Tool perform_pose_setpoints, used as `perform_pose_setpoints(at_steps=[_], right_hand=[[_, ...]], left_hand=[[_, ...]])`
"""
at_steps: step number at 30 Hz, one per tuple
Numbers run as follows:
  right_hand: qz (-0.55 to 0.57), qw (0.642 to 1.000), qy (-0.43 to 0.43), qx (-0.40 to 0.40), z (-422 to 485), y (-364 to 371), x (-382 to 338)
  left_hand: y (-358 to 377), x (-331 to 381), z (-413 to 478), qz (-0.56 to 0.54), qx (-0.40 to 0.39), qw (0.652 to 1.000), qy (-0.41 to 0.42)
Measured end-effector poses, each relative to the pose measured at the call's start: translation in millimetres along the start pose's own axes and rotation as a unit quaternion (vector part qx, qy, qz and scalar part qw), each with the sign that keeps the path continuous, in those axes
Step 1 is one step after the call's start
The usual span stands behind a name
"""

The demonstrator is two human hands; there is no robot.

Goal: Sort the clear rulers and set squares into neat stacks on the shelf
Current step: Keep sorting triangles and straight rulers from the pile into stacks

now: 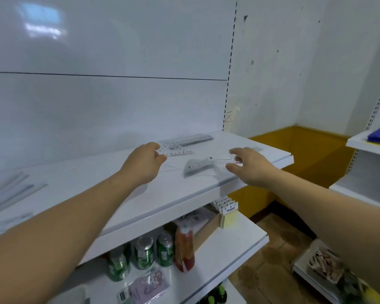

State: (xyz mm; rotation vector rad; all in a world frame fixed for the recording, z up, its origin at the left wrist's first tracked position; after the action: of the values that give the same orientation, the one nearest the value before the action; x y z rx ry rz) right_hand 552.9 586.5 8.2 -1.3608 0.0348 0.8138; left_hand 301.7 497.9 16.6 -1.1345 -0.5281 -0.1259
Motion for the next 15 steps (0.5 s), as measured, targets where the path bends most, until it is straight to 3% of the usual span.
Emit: perform_pose_setpoints(at_steps=[11, 15], right_hand=[[-0.042, 0.978, -0.111, -0.171, 85, 34, -14], [-0.051, 0.968, -0.145, -0.2, 98, 41, -8]], left_hand=[[10, -29, 31, -0.019, 0.005, 0.995, -0.093], [14, -21, 26, -0.018, 0.019, 0.993, -0.114]])
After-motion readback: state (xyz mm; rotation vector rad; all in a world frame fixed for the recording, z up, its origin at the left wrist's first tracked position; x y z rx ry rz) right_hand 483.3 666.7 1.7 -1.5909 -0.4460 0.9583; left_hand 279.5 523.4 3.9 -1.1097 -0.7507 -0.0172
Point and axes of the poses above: each hand's wrist, its own z-axis towards the middle knuckle, its own y-axis out of the palm, x = y × z, the point moved 2 cm from there along z, towards the middle knuckle, and after that the axes turned 3 degrees about z, right-handed, at the moved point
